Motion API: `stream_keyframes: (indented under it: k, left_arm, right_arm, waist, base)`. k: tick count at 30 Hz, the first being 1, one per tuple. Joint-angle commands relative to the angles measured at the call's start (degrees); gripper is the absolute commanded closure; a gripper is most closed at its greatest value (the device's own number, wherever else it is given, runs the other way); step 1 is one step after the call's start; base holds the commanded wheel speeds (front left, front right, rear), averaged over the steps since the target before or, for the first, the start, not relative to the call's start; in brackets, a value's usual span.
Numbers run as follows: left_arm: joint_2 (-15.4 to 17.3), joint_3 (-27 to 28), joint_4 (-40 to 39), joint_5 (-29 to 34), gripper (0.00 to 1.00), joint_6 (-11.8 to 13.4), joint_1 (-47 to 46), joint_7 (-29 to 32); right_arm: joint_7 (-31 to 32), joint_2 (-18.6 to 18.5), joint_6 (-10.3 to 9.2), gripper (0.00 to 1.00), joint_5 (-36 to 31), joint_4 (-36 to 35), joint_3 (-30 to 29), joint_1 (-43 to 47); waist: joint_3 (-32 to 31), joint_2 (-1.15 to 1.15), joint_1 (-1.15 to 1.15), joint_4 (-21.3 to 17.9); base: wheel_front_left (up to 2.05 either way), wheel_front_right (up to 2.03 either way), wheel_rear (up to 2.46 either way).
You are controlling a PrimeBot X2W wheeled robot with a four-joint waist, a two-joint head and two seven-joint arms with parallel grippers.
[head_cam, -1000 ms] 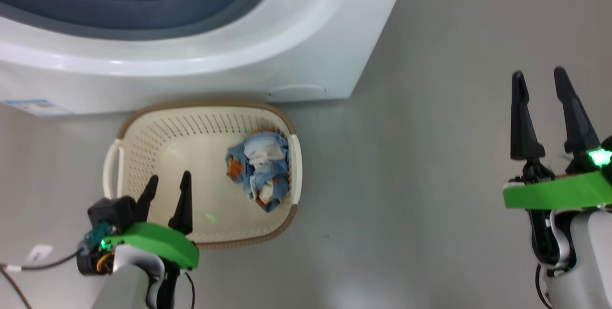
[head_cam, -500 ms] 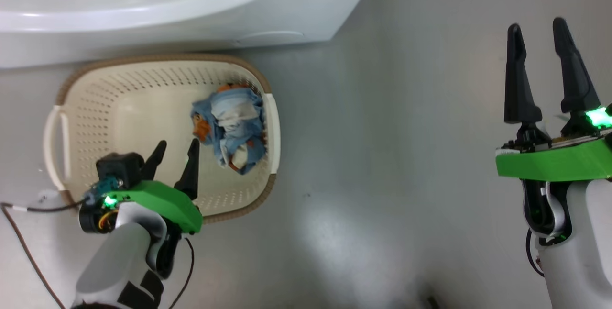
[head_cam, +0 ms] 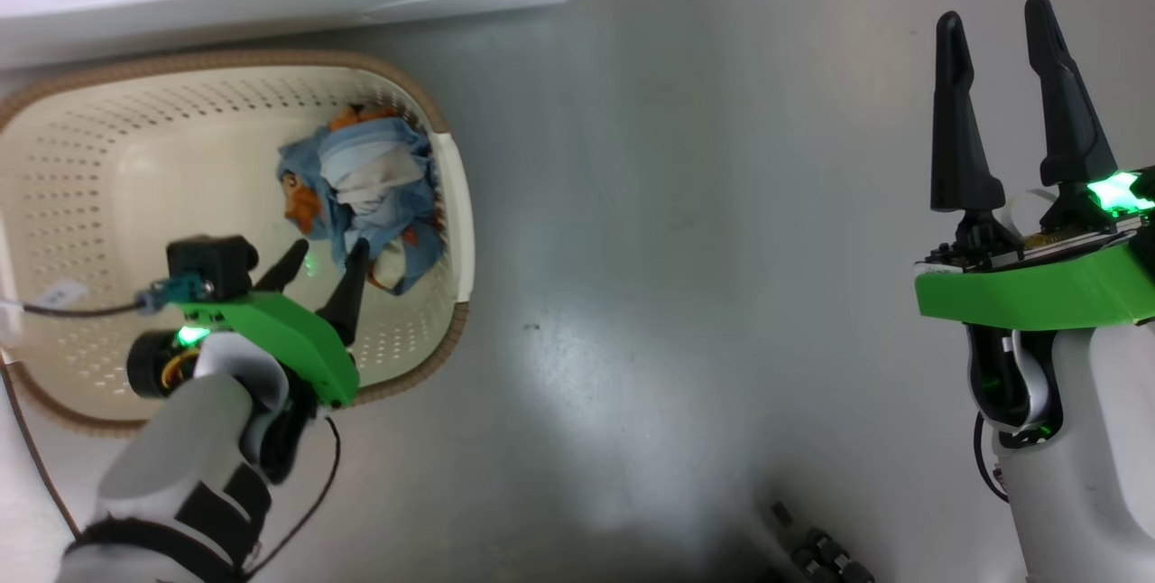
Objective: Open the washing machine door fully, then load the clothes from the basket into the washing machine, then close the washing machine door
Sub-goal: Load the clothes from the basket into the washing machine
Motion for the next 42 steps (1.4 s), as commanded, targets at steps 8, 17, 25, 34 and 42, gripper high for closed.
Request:
stream_keyframes:
  k: [8, 17, 25, 34, 42]
  left_arm:
    - [5.09, -5.06, -1.5, -6.53, 0.0, -0.2, -3.87, 1.42]
    - [7.82, -11.53, -0.08, -11.43, 0.0, -0.2, -8.01, 2.87]
    - [8.06, -15.18, 3.59, -13.91, 0.0, -0.2, -10.93, 3.01]
    - [7.52, -18.45, 4.77, -16.37, 1.0, -0.2, -11.86, 2.55]
    - [6.54, -19.23, 5.0, -19.96, 1.0, -0.2, -10.28, -1.33]
  right_arm:
    - [-0.28, 0.85, 0.25, 0.0, -0.17, -1.61, 2.25, 0.2]
    - [-0.28, 1.38, 0.25, 0.0, -0.01, -1.77, 3.27, 0.05]
    - [-0.28, 1.36, 0.25, 0.0, -0.2, -2.2, 4.12, 0.62]
    - [-0.28, 0.89, 0.25, 0.0, -0.36, -2.45, 4.43, 1.01]
    - [-0.28, 0.57, 0.25, 0.0, -0.62, -2.13, 3.98, 1.11]
  waist:
    - [3.18, 0.0, 0.0, -2.82]
    - [5.09, 0.0, 0.0, -4.84]
    - [5.72, 0.0, 0.0, -5.83]
    - [5.13, 0.0, 0.0, -5.98]
    - [1.63, 0.0, 0.0, -4.24]
  base:
    - [0.0, 0.0, 0.0]
    - [0.0, 0.0, 0.0]
    - [0.0, 0.0, 0.0]
    - [0.0, 0.0, 0.0]
    - [0.0, 0.0, 0.0]
